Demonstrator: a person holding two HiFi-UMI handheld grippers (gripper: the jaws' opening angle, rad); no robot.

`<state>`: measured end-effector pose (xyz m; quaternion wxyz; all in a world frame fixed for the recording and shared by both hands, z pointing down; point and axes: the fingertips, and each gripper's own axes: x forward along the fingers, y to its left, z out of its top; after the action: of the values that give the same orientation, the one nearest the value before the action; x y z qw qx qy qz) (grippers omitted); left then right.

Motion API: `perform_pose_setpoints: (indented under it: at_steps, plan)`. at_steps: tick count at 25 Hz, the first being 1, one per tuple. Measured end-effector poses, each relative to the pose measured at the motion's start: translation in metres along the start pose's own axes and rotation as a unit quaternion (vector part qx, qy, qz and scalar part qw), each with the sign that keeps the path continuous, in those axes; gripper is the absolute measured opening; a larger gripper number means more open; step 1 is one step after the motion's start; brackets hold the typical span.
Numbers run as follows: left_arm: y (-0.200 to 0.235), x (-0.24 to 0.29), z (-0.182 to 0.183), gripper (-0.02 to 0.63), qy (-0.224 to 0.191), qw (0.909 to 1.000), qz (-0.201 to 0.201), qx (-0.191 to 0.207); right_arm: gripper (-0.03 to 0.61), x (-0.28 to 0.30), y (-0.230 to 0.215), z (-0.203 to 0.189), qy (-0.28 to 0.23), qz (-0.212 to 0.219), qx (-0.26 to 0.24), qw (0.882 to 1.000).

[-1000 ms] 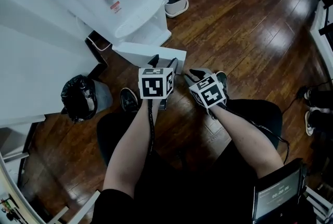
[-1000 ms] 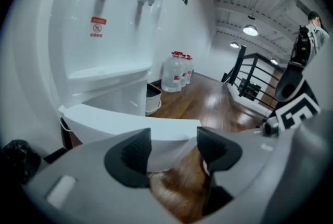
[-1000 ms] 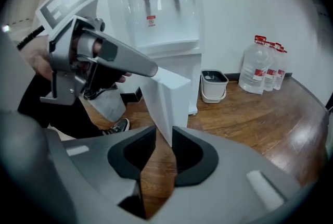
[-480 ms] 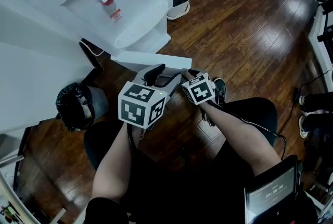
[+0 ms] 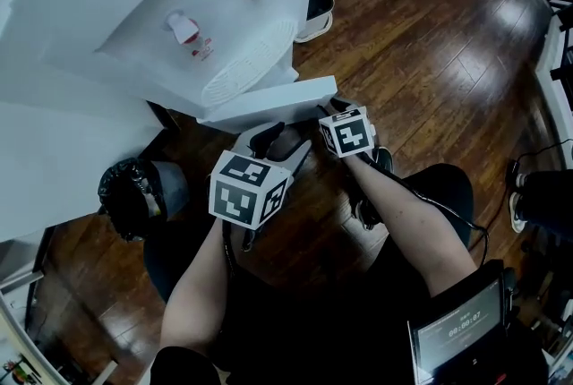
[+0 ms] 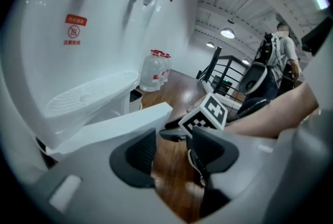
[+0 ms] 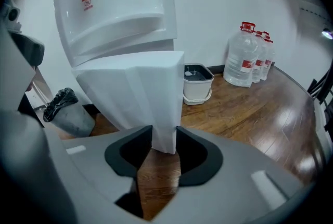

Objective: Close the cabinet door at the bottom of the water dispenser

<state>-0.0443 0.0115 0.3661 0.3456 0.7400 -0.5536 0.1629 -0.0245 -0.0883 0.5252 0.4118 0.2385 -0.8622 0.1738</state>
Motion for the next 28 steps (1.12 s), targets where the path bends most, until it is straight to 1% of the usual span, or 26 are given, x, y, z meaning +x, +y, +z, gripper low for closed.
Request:
perform_pose_setpoints:
  at_steps: [3, 6, 9, 11, 12, 15, 16, 17, 19, 23, 25, 28]
  plan:
    - [0.011, 0.012, 0.007, 0.239, 0.004, 1.0000, -0.006, 0.001, 0.144, 0.013, -0.005, 0.014, -0.001, 0.003, -0.004, 1.000]
    - [0.019, 0.023, 0.015, 0.239, 0.003, 1.0000, -0.007, 0.002, 0.144, 0.024, -0.010, 0.018, 0.005, 0.016, -0.014, 1.000]
    - [0.027, 0.035, 0.015, 0.235, 0.009, 1.0000, 0.002, 0.001, 0.140, 0.029, -0.015, 0.023, 0.004, 0.030, -0.015, 0.999]
    - [0.028, 0.042, 0.010, 0.230, 0.020, 0.9998, 0.002, 0.009, 0.139, 0.034, -0.021, 0.019, 0.009, 0.040, -0.008, 0.999]
    - [0.027, 0.043, 0.005, 0.229, 0.027, 0.9995, -0.002, 0.014, 0.137, 0.036, -0.024, 0.015, 0.011, 0.046, 0.008, 0.999]
    - [0.024, 0.046, -0.011, 0.225, 0.049, 0.9986, -0.015, 0.017, 0.137, 0.049, -0.033, -0.006, 0.024, 0.052, 0.097, 0.994]
    - [0.025, 0.048, -0.012, 0.224, 0.052, 0.9984, -0.015, 0.015, 0.137, 0.054, -0.035, -0.014, 0.028, 0.051, 0.116, 0.992]
    - [0.027, 0.050, -0.011, 0.224, 0.052, 0.9984, -0.013, 0.013, 0.137, 0.057, -0.035, -0.022, 0.030, 0.050, 0.124, 0.991]
    - [0.029, 0.055, -0.004, 0.221, 0.046, 0.9988, -0.010, 0.012, 0.137, 0.058, -0.030, -0.032, 0.017, 0.050, 0.115, 0.992]
    - [0.024, 0.058, 0.012, 0.221, 0.030, 0.9993, -0.007, 0.020, 0.137, 0.069, -0.012, -0.040, -0.029, 0.043, 0.068, 0.996]
    - [0.014, 0.062, 0.022, 0.221, 0.023, 0.9993, -0.021, 0.022, 0.131, 0.076, -0.002, -0.037, -0.050, 0.053, 0.068, 0.995]
    - [-0.003, 0.070, 0.028, 0.215, 0.018, 0.9984, -0.048, 0.024, 0.115, 0.085, 0.007, -0.023, -0.075, 0.068, 0.084, 0.991]
